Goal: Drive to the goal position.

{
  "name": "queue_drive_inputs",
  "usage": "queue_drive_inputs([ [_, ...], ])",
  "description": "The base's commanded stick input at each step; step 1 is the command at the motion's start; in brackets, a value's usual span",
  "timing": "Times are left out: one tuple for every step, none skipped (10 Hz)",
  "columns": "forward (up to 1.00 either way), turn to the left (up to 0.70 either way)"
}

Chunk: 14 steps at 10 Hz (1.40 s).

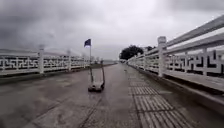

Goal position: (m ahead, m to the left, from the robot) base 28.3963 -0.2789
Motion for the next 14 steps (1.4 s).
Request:
queue_drive_inputs([
  [0.69, 0.01],
  [0.69, 0.01],
  [0.69, 0.01],
  [0.69, 0.01],
  [0.69, 0.01],
  [0.69, 0.01],
  [0.69, 0.01],
  [0.69, 0.01],
  [0.69, 0.01],
  [0.69, 0.01],
  [0.69, 0.01],
  [0.69, 0.01],
  [0.69, 0.01],
  [0.69, 0.01],
])
